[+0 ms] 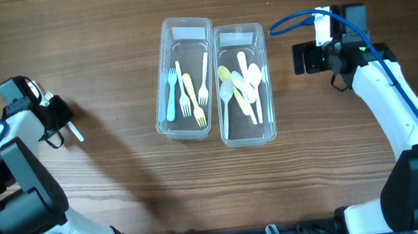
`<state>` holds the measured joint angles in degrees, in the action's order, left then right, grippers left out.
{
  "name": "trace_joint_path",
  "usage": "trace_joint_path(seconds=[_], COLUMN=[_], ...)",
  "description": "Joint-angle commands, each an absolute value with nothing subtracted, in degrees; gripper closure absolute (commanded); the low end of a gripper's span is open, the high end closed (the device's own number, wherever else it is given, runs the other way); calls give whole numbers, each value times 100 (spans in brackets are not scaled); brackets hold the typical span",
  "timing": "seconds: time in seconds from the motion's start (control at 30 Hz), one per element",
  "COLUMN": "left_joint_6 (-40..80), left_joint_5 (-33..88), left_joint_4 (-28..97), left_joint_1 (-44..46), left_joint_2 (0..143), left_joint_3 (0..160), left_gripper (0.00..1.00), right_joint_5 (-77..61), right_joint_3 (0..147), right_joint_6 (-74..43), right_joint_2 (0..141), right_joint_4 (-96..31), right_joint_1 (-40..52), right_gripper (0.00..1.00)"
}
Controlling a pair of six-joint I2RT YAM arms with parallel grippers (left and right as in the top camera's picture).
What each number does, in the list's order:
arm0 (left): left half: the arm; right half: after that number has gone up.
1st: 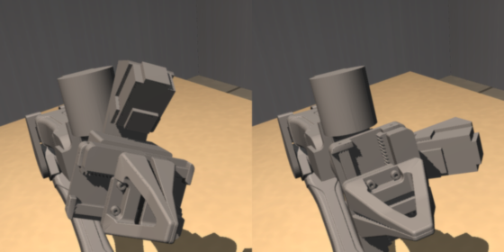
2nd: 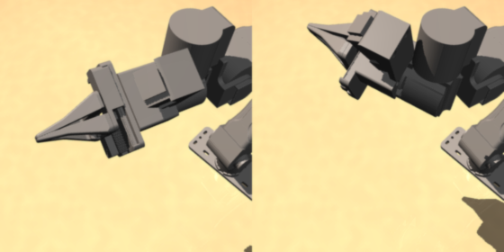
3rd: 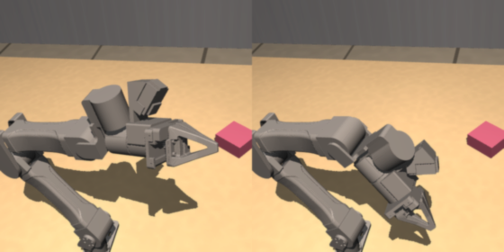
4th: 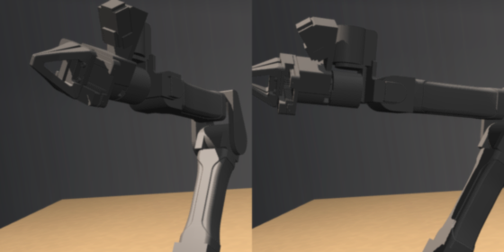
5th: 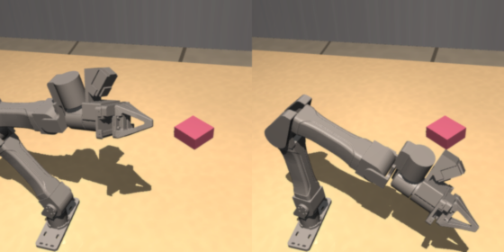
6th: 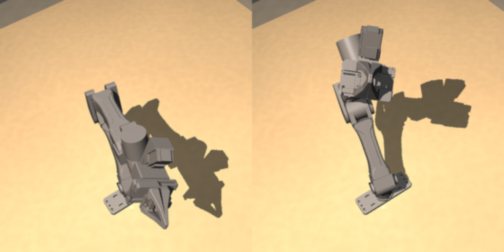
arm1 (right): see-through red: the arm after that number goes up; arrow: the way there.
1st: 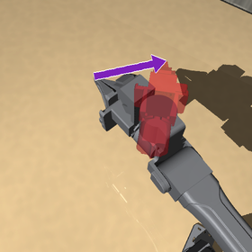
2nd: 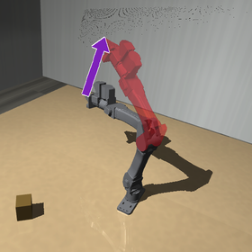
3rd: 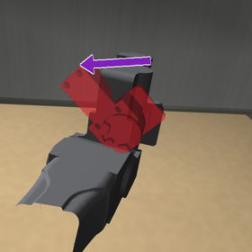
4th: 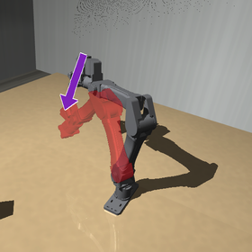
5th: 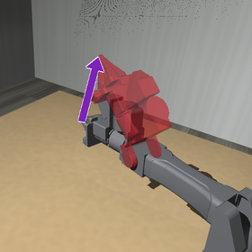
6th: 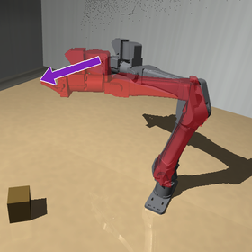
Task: Pack container
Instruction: 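Return left gripper to last white fork and grasp it, then carry last white fork with left gripper and drop into left container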
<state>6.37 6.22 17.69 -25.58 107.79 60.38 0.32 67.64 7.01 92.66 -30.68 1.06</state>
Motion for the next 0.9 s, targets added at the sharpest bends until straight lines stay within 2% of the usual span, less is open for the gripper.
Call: trace_joint_path(seconds=[0.0, 0.27, 0.47, 0.77, 0.87], left_joint_6=[709, 703, 644, 617, 620], left_joint_5=[1721, 3260, 4637, 4722, 4303], left_joint_4=[1616, 1288, 1061, 843, 810], left_joint_1=[-2571, -2329, -1712, -49, 449], left_joint_2=[10398, 9579, 9017, 8816, 8818], left_joint_3=[6069, 6069, 6069, 6066, 6066], left_gripper=[96, 96, 96, 96, 96], right_joint_5=[128, 128, 128, 130, 130], right_joint_3=[6777, 6777, 6777, 6777, 6777], right_joint_6=[749, 749, 749, 751, 749], right_joint_2=[9240, 9240, 9240, 9240, 9240], right_joint_4=[-3050, -3050, -3050, -3050, -3050], right_joint_1=[110, 110, 110, 110, 110], right_gripper=[0, 0, 0, 0, 0])
